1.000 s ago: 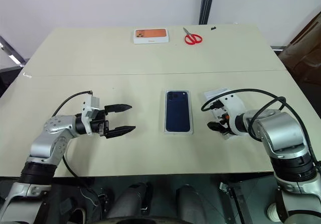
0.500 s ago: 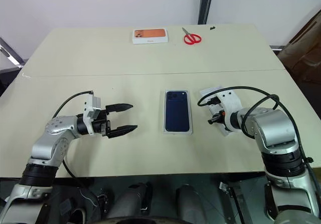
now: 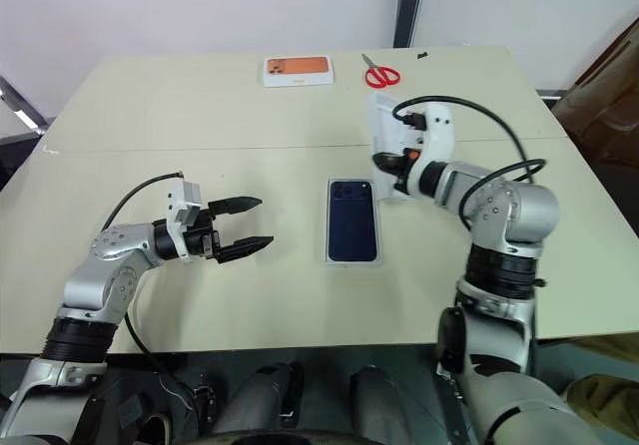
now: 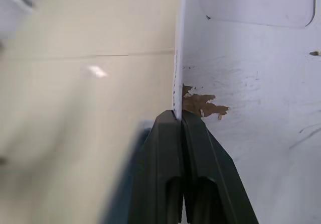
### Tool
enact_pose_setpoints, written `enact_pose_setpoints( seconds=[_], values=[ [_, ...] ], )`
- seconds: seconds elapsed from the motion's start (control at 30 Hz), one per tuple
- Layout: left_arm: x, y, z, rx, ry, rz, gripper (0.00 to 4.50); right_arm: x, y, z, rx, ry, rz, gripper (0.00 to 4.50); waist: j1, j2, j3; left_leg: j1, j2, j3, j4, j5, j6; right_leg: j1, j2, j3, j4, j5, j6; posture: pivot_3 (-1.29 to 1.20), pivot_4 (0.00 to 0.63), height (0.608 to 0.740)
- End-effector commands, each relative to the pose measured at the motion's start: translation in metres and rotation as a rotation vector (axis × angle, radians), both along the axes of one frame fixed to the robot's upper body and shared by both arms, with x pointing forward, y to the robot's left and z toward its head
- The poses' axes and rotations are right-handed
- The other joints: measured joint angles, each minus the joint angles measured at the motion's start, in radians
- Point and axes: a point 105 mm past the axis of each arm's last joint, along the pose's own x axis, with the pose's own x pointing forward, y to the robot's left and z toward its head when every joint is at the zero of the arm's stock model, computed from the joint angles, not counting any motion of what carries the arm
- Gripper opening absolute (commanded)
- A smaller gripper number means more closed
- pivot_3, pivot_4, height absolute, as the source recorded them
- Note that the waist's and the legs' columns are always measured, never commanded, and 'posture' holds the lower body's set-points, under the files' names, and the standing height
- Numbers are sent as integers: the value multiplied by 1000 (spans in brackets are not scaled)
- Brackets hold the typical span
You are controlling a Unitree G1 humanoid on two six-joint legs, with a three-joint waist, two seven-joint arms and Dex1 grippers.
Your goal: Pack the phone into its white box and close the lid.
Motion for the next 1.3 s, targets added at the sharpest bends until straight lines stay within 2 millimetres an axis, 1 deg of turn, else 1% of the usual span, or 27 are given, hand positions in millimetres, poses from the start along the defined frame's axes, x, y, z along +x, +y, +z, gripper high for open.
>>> enact_pose_setpoints(
  seconds=[0.03, 0.07, 0.17, 0.27, 0.3, 0.33, 0.43, 0.53, 0.67, 0.7, 0.8, 0.87, 1.03, 1.2, 1.3],
  values=[
    [4, 7, 16, -50, -38, 46, 4500, -8, 26, 40, 247, -92, 90, 34, -3, 0, 0, 0, 0, 0, 0, 0, 0, -1, 0, 0, 0, 0, 0, 0, 150, 734],
    [5, 8, 17, -61, -38, 59, 4500, -10, 31, 42, 302, -85, 104, 34, -2, 1, 0, 0, 0, 0, 0, 0, 0, -1, 0, 0, 1, 0, 0, 0, 150, 734],
    [6, 9, 20, -88, -36, 84, 4500, -14, 43, 41, 388, -51, 150, 34, 3, 1, 0, 0, 0, 0, 0, 0, 0, 0, 0, 0, 1, 0, 0, 0, 150, 734],
    [6, 9, 23, -103, -30, 94, 4500, -19, 57, 41, 550, 31, 212, 34, 3, 1, 0, 0, 0, 0, 0, 0, 0, 0, 0, 0, 1, 0, 0, 0, 150, 734],
    [7, 9, 23, -106, -31, 96, 4500, -20, 60, 38, 574, 60, 222, 34, 3, 1, 0, 0, 0, 0, 0, 0, 0, 0, 0, 0, 1, 0, 0, 0, 150, 734],
    [7, 8, 24, -107, -32, 98, 4500, -23, 66, 30, 591, 109, 241, 34, 4, 1, 0, 0, 0, 0, 0, 0, 0, 0, 0, 0, 1, 0, 0, 0, 150, 734],
    [6, 8, 26, -113, -36, 102, 4500, -38, 80, 11, 584, 173, 303, 34, -2, 2, 1, 0, 0, 1, -1, 0, -1, -1, 0, 1, 1, 0, 0, 0, 150, 734],
    [7, 7, 26, -119, -35, 110, 4500, -46, 86, 0, 626, 227, 339, 34, -7, 3, 0, 0, 0, 1, -1, 0, -1, -2, 0, 1, 2, 0, 0, 0, 150, 734],
    [6, 5, 26, -131, -26, 114, 4500, -55, 89, -8, 595, 261, 367, 34, -19, 3, 0, 0, 0, 1, -2, 1, -1, -2, 0, 1, 2, 0, 0, 0, 150, 734],
    [6, 4, 25, -131, -24, 112, 4500, -55, 87, -11, 562, 261, 363, 34, -19, 2, 0, 0, 0, 1, -2, 1, -1, -2, 0, 1, 2, 0, 0, 0, 150, 734],
    [6, 1, 23, -126, -20, 108, 4500, -52, 81, -13, 552, 278, 340, 34, -24, 4, 1, 0, 0, 1, -1, 1, -1, -1, 0, 1, 1, 0, 0, 0, 150, 734],
    [6, 0, 23, -128, -10, 105, 4500, -51, 81, -13, 561, 283, 341, 34, -25, 4, 0, 0, 0, 2, -1, 1, 0, -2, 0, 2, 2, 0, 0, 0, 150, 734],
    [7, -2, 25, -131, -16, 101, 4500, -54, 87, -12, 603, 305, 356, 34, -26, 5, 0, 0, 1, 2, -2, 1, 0, -2, 1, 2, 2, 0, 0, 0, 150, 734],
    [7, -2, 24, -141, -7, 111, 4500, -52, 90, -1, 672, 316, 333, 34, -26, 5, 0, 0, 1, 2, -1, 1, 0, -2, 1, 2, 2, 0, 0, 0, 150, 734],
    [9, -2, 22, -143, -2, 119, 4500, -54, 91, -1, 690, 349, 324, 34, -26, 5, 0, 0, 1, 2, -1, 0, 0, -2, 1, 2, 1, 0, 0, 0, 150, 734]
  ],
)
